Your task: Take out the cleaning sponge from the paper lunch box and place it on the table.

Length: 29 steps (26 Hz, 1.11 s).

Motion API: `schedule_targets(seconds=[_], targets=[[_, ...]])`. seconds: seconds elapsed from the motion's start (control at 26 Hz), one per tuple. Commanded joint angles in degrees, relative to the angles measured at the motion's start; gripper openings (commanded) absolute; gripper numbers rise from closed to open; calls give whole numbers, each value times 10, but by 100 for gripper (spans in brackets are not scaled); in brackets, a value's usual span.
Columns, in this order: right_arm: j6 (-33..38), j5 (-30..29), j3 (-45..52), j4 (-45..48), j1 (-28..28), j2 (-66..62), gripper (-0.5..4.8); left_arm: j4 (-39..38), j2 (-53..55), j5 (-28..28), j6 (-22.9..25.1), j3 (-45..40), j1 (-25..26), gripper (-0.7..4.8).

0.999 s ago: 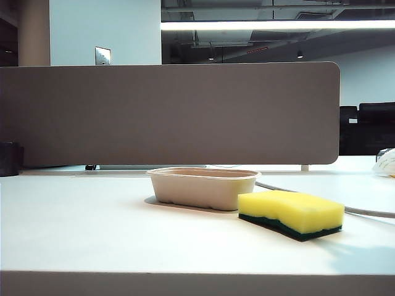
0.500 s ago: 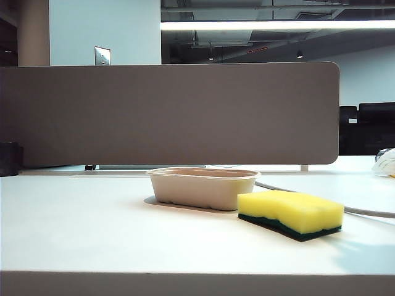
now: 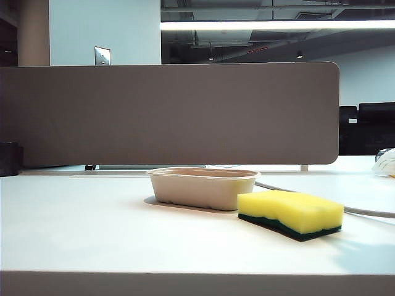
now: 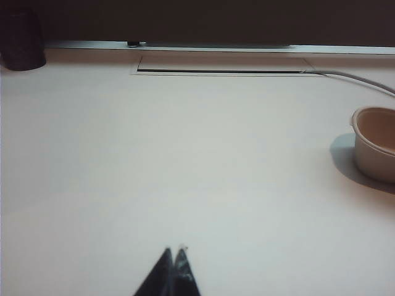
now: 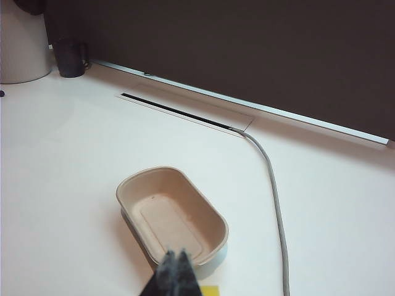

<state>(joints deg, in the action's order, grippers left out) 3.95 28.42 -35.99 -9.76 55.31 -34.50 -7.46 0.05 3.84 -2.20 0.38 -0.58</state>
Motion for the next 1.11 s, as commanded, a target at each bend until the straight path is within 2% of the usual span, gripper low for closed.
schedule_targets(seconds=[0.04, 0.19, 0.35, 0.46, 0.65, 0.81, 0.88, 1.0, 1.11], targets=[[-1, 0, -2, 8, 0, 0, -4, 6, 1, 0, 1, 0, 0, -5], [-1, 0, -2, 8, 0, 0, -4, 7, 1, 0, 1, 0, 0, -5], [-60, 6, 0, -21, -19, 13, -4, 6, 1, 0, 0, 0, 0, -5], [-58, -30, 21, -33, -87, 36, -4, 6, 1, 0, 0, 0, 0, -5], [-56, -136, 116, 31, -266, 89, -4, 7, 1, 4, 0, 0, 0, -5], [-30, -269, 204, 81, -415, 138, -4, 6, 1, 0, 1, 0, -1, -5], [-22, -308, 238, 90, -471, 161, -4, 7, 1, 3, 0, 0, -1, -5], [-22, -334, 275, 89, -523, 197, -4, 6, 1, 2, 0, 0, -1, -5], [-22, -345, 303, 87, -551, 240, -4, 7, 1, 3, 0, 0, -1, -5]])
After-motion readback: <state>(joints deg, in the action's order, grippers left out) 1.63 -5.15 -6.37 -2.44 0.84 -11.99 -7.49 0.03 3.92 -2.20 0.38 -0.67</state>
